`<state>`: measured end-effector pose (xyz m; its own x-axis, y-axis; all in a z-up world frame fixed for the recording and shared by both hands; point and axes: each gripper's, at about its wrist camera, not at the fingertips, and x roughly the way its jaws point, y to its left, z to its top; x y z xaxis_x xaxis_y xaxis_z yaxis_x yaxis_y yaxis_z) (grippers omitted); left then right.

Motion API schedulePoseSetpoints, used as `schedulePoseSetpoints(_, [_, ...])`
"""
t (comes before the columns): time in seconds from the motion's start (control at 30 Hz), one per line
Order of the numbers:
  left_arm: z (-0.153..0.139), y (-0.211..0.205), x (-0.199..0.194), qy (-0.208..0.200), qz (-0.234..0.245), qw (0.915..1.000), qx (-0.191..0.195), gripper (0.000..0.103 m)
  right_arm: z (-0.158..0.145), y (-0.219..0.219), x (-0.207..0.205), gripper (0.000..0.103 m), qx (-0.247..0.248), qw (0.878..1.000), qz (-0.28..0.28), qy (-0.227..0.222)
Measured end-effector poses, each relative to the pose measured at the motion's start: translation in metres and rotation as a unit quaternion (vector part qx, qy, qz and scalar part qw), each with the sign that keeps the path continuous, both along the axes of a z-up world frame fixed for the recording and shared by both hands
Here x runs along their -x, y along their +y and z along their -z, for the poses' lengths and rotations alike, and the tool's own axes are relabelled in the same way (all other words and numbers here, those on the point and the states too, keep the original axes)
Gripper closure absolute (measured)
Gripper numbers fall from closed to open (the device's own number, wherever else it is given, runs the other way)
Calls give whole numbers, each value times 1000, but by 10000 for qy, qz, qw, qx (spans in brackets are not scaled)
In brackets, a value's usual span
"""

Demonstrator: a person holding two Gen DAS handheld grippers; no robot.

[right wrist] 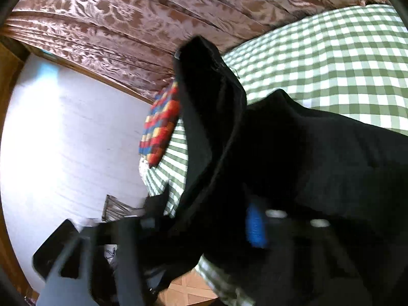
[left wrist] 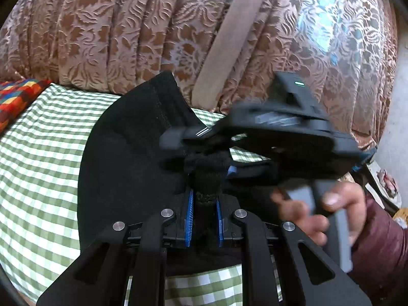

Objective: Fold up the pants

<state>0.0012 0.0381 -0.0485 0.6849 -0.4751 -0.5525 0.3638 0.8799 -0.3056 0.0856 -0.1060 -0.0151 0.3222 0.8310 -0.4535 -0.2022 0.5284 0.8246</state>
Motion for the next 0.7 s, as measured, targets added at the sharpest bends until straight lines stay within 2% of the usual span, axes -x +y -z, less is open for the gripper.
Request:
schedulePoseSetpoints(0.07, [3, 0, 0, 72, -28, 9999, -95, 90, 1, 3, -1, 88, 139, 9999, -20, -73])
schedulePoseSetpoints(0.17, [0, 10, 4, 112, 49, 9999, 24, 86, -3, 6, 2, 89, 250, 9993, -128, -229])
schedulePoseSetpoints(0.23, [-10, 32, 8, 132, 90, 9983, 560, 75, -14, 11, 5, 89, 291, 9985, -217, -419])
schedulePoseSetpoints(0.3, [-22, 62, 15, 84, -99, 9940, 1086, 68, -24, 15, 5, 89, 287, 9977, -271, -553])
schedulePoseSetpoints(0.37, [-22, 93, 21, 133, -431, 9873, 1522, 67, -33, 19, 6, 89, 303, 9968, -318, -662])
schedulePoseSetpoints(0.4, [-19, 115, 22, 215, -758, 9831, 1653, 67, -39, 21, 7, 89, 305, 9964, -334, -716])
schedulePoseSetpoints(0.47, [-14, 141, 23, 336, -1275, 9777, 1634, 67, -48, 21, 9, 89, 278, 9957, -356, -811])
schedulePoseSetpoints(0.57, [-9, 159, 21, 386, -1675, 9731, 1533, 67, -64, 18, 18, 89, 245, 9944, -371, -957])
schedulePoseSetpoints(0.7, [-3, 155, 7, 595, -1737, 9727, 1419, 67, -89, 1, 35, 89, 155, 9917, -335, -1230])
